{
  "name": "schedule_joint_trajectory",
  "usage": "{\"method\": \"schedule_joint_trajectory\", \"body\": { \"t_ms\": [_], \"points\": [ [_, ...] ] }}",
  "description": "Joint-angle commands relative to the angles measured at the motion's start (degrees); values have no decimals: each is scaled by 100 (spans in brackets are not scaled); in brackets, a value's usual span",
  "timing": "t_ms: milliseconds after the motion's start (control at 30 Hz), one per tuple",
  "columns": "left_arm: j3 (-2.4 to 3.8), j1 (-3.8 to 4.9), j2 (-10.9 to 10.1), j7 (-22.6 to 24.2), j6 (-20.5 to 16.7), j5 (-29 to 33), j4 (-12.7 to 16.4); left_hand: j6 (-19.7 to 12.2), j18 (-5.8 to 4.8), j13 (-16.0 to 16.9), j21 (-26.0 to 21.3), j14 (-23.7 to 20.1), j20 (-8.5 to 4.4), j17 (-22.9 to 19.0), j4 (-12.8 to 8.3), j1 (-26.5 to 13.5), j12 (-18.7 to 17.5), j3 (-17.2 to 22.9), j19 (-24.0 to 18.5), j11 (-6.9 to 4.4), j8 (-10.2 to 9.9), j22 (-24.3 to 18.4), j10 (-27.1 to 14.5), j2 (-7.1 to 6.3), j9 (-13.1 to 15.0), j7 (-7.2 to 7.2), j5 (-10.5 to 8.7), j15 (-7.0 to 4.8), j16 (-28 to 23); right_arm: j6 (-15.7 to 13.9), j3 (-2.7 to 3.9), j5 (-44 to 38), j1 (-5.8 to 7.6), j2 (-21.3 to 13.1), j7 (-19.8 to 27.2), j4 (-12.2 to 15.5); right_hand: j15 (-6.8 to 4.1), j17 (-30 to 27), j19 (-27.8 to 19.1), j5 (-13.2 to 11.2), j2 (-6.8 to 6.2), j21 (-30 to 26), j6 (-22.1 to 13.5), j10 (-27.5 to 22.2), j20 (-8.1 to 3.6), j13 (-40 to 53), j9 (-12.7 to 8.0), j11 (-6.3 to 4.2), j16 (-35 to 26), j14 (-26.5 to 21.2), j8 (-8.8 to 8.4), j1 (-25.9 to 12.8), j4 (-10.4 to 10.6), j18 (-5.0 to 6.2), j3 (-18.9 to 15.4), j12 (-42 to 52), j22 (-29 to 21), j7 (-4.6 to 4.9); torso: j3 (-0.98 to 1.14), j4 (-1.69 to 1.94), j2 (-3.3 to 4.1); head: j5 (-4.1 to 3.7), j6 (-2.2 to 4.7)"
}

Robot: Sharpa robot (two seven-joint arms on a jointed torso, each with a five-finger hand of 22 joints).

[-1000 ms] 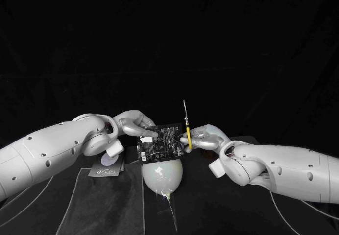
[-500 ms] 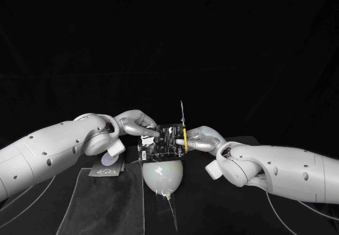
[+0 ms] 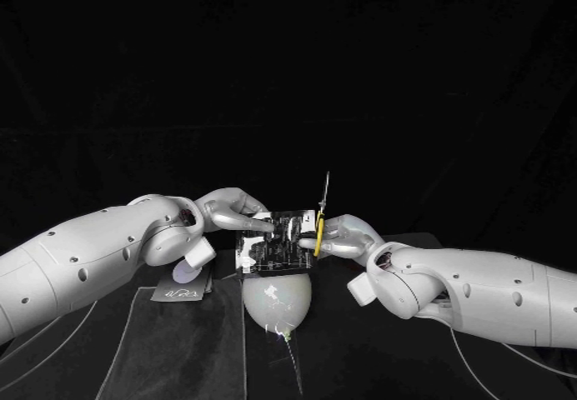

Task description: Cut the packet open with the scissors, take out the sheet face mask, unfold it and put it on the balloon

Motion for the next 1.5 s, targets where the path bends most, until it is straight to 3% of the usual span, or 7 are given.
{"method": "schedule_joint_trajectory", "body": {
  "t_ms": [33,400,567,633,800,1133,1500],
  "points": [
    [10,12,1,-25,-80,541,63,-16,28,2,29,-38,6,8,-24,-34,-37,16,-38,15,8,9,-17,54,716,41,37,7,15,-204,6,112,-3,-3,236,40,-203,22,23,-8,424,47,14,944,-32,7,28,-263,18,267,39,263,-23,79,-34,49,47,-20,1,-3,2,0,4],
    [3,13,-16,-146,-463,1096,150,-256,20,-54,-175,-237,132,20,51,-357,-204,-71,-185,145,-130,-128,-348,-98,739,150,33,131,-134,-599,7,14,-9,-65,224,157,-285,194,52,-8,516,291,12,1157,-123,122,206,-337,36,492,148,249,-195,69,-258,116,295,-83,3,-4,1,-17,12],
    [-1,13,-33,-207,-549,1320,208,-746,40,-113,-438,-466,229,-6,254,-684,-240,-178,-243,376,-533,-312,-968,-421,528,390,17,296,-298,-643,7,-24,-10,-107,235,210,-298,235,43,-7,534,342,5,1180,-139,160,233,-346,41,519,158,255,-238,65,-287,131,353,-89,2,-4,2,-12,23],
    [-4,13,-49,-233,-546,1388,231,-1823,58,-105,-878,-1142,381,-170,429,-905,88,-492,-379,636,-1135,-612,-2055,-712,268,457,27,581,-739,-654,7,-48,-10,-127,248,242,-301,245,36,-7,536,354,4,1180,-140,170,241,-348,39,521,161,255,-250,62,-295,132,369,-90,9,-2,3,-12,36],
    [-16,11,-90,-254,-584,1783,237,-2100,74,-93,-1458,-1479,469,-340,705,-962,-68,-1080,-347,765,-1217,-1053,-2400,-813,182,640,33,726,-1065,-766,9,-96,-10,-176,305,305,-305,262,21,-7,546,374,0,1177,-143,185,252,-350,35,521,164,259,-270,58,-303,133,395,-91,17,-1,-2,-4,49],
    [-127,-60,-153,-130,-716,2709,109,-2348,72,-80,-2475,-1484,487,-614,1524,-91,7,-2836,163,846,-864,-1922,-2782,-435,223,695,41,788,-1347,-1116,14,-155,-11,-222,375,390,-310,344,-29,-7,575,479,-10,1177,-165,266,304,-353,37,541,180,264,-360,51,-346,151,525,-91,5,0,8,-34,114],
    [-191,-181,-139,-57,-890,2931,39,-2316,74,-70,-2668,-1457,480,-666,1654,237,119,-3147,338,827,-613,-2040,-2764,-282,245,732,40,782,-1391,-1199,21,-171,-11,-224,296,352,-329,536,-167,-7,640,724,-31,1152,-201,520,407,-365,82,559,198,265,-538,35,-434,246,834,-95,-6,0,8,-55,99]
  ]
}}
